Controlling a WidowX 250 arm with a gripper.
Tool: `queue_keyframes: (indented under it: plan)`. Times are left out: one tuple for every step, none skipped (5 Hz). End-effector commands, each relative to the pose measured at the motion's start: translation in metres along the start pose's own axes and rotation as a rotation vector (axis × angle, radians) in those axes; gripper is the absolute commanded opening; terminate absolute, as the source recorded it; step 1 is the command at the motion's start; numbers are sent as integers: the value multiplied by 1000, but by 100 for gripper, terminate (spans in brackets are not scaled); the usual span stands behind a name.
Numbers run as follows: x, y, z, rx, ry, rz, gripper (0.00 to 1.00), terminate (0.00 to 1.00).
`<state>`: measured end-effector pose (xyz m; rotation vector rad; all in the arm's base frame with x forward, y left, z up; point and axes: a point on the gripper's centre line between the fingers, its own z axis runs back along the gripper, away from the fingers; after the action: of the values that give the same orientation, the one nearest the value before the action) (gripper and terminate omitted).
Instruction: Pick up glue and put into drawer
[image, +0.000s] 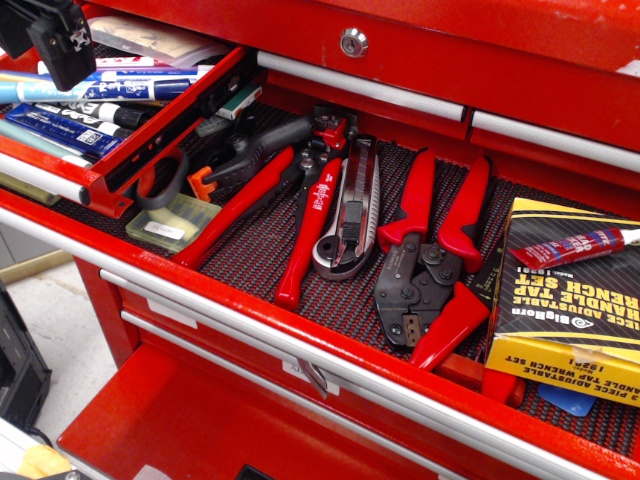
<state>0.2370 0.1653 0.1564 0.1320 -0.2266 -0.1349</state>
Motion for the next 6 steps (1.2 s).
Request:
queue_keyframes:
  plan:
    - [0,0,0,0,0,0,100,0]
    - [12,-18,10,23,-3,35,100,0]
    - [30,-51,24,4,-30,-75,100,0]
    - [45,-88,32,-33,-56,-148,100,0]
    - [67,-131,35,-84,-138,-217,100,0]
    - [84,-164,49,-53,-196,-93,100,0]
